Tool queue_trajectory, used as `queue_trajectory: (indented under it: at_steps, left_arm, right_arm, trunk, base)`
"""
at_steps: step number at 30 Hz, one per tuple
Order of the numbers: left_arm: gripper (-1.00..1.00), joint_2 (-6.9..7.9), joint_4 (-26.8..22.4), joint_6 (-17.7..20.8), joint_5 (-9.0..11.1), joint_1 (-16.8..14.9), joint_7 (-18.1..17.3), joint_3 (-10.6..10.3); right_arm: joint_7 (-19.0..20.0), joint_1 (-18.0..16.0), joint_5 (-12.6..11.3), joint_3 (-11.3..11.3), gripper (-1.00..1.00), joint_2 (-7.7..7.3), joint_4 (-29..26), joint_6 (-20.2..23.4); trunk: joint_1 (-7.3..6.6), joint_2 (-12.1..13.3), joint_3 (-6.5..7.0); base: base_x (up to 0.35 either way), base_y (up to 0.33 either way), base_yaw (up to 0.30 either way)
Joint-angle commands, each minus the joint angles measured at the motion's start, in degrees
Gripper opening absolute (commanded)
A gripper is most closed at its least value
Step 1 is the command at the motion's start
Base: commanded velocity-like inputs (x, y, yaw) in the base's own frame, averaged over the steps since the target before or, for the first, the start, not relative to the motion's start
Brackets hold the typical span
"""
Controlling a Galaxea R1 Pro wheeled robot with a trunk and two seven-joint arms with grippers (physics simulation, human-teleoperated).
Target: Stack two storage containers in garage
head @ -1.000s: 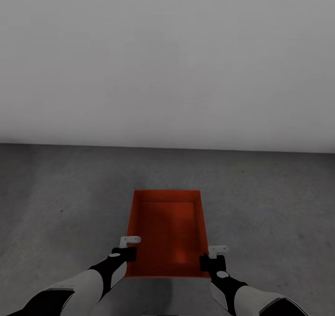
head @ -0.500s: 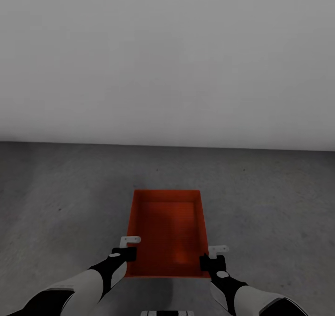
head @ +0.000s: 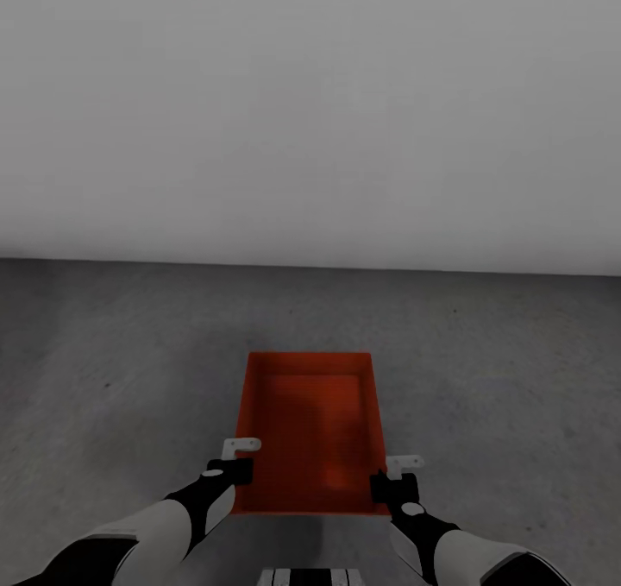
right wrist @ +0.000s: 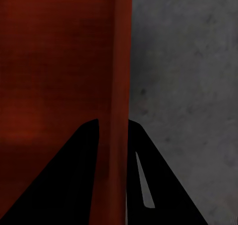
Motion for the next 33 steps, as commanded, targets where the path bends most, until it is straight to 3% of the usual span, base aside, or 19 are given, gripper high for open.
queue_trajectory:
  at_steps: [1, 12, 33]
  left_arm:
    - [-1.00, 2.35, 0.2, -0.2, 0.1, 0.0, 0.8, 2.0]
    - [-1.00, 2.35, 0.2, -0.2, 0.1, 0.0, 0.8, 2.0]
    - [-1.00, 2.35, 0.1, -0.2, -0.1, 0.0, 0.8, 2.0]
  right_arm:
    - [-0.1, -0.1, 0.2, -2.5, -1.00, 0.04, -0.1, -2.4]
    - [0.0, -0.1, 0.2, -2.5, -1.00, 0.04, -0.1, -2.5]
    - [0.4, -0.1, 0.2, -2.5, -1.00, -0.05, -0.1, -2.6]
  trunk:
    - [0.22, -0.4, -0.22]
    - [2.63, -4.8, -2.19]
    - [2.63, -4.8, -2.19]
  base:
    - [0.000, 0.000, 0.000]
    - [0.000, 0.000, 0.000]
    - [0.000, 0.000, 0.000]
